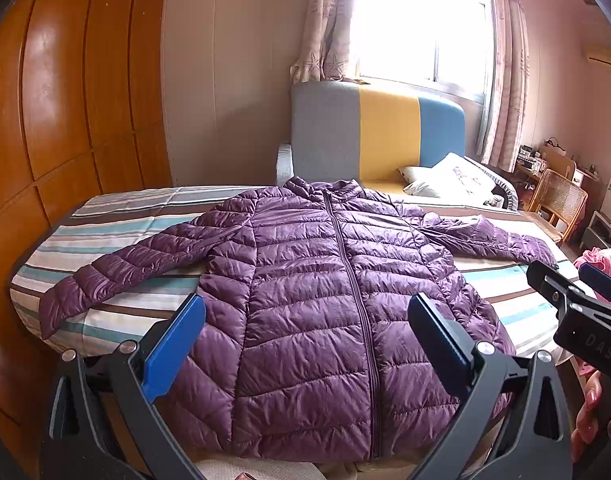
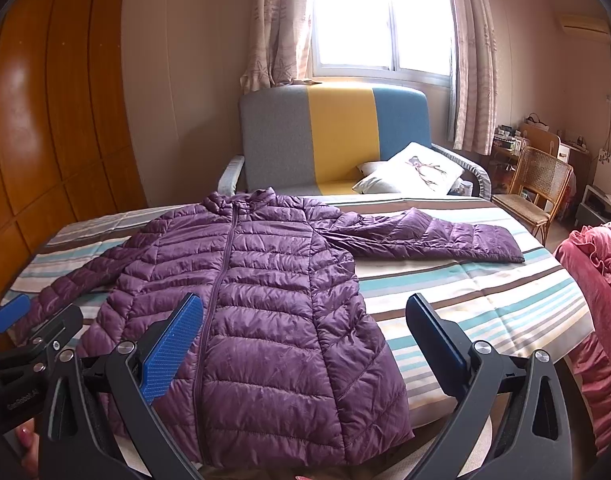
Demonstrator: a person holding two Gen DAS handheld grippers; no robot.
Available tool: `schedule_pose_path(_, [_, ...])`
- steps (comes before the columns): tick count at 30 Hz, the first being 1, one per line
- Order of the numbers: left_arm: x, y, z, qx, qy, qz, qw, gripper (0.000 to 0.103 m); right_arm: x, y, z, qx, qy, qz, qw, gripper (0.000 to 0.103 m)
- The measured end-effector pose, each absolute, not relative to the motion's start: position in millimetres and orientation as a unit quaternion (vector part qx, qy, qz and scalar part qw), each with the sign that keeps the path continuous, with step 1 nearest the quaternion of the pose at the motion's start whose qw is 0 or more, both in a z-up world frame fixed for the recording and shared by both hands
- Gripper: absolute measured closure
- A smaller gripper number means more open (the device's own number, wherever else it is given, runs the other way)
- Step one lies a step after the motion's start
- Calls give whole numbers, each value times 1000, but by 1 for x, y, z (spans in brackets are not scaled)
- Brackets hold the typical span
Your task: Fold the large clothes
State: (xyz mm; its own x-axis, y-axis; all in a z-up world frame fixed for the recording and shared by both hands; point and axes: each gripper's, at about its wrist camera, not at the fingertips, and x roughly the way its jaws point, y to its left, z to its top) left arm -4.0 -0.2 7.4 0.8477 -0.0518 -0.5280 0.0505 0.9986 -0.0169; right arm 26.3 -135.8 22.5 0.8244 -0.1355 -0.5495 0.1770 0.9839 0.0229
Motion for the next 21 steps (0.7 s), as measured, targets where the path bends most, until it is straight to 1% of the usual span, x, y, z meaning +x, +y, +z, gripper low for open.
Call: schedule_pose_path(21, [-5,-3,3,-1,276,-30,961,2,26,-138,20,41,288,-80,953,3])
